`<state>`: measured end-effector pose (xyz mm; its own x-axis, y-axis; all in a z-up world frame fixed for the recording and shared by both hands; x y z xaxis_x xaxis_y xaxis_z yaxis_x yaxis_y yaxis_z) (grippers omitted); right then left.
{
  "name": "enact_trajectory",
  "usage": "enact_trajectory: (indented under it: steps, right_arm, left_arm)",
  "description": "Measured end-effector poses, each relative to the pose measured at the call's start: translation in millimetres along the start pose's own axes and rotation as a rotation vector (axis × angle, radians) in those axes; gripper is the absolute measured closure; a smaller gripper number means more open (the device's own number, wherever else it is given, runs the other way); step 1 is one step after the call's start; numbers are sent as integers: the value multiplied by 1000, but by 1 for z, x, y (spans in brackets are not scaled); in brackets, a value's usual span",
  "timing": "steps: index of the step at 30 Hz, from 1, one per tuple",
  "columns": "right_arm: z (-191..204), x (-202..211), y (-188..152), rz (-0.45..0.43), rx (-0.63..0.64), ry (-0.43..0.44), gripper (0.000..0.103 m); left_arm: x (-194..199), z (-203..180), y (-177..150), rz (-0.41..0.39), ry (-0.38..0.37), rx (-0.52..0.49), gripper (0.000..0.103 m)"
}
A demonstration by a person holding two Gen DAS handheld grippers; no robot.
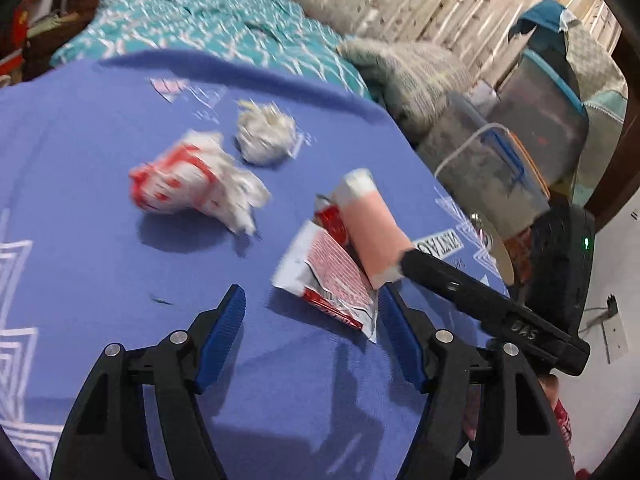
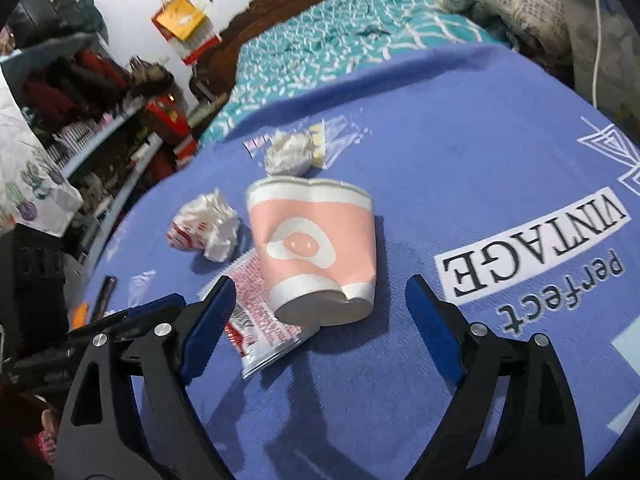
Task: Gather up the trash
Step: 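Grasp the red-white packet with the left tool while the right tool lifts the cup, then carry the packet and pink cup with both tools to the beige bin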
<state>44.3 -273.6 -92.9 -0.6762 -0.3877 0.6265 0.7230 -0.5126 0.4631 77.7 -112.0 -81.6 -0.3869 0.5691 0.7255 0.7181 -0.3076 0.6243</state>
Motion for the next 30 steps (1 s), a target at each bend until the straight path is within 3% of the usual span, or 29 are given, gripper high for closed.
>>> enact_trajectory:
  steps: [1,2,3,5,10,18,25,30]
  right_arm:
    - [-3,-5,-2,15,-6,5,36]
    - [-4,-7,-3,36,-12,15,42]
    - [-5,-6,-3,35,-23,28,43]
    - [-9,1,-3,14,-39,40,44]
    - [-36,42,2,-104,-94,8,44]
    - [-118,102,0,-241,-242,-80,44]
    - [-172,158,3,-368,-322,-163,44]
    - [-229,209,27,-471,-386,-252,44]
  left_arm:
    - [-6,0,-1,17,-15,7,45]
    - [-15,-1,-2,47,-50,23,61]
    - [-23,-2,-4,75,-80,33,86]
    - [-32,-5,-6,103,-108,41,98]
    - [-27,-14,-1,68,-132,16,100]
    - [-31,-63,25,42,-203,-74,101]
    - [-63,-139,56,68,-270,-194,101]
    - [-99,-222,95,95,-331,-316,101]
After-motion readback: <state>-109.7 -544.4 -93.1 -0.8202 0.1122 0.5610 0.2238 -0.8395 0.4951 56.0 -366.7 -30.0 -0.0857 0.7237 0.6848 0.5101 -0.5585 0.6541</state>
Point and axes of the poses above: each gripper's, at about its wrist camera, not at the fingertips, and x roughly against the way its jaws point, z to its left, y to its top, the point moved 5 cm from there along -x, roughly the way its jaws point, and after that the axes turned 13 degrees about -x, right-handed, at the moved point
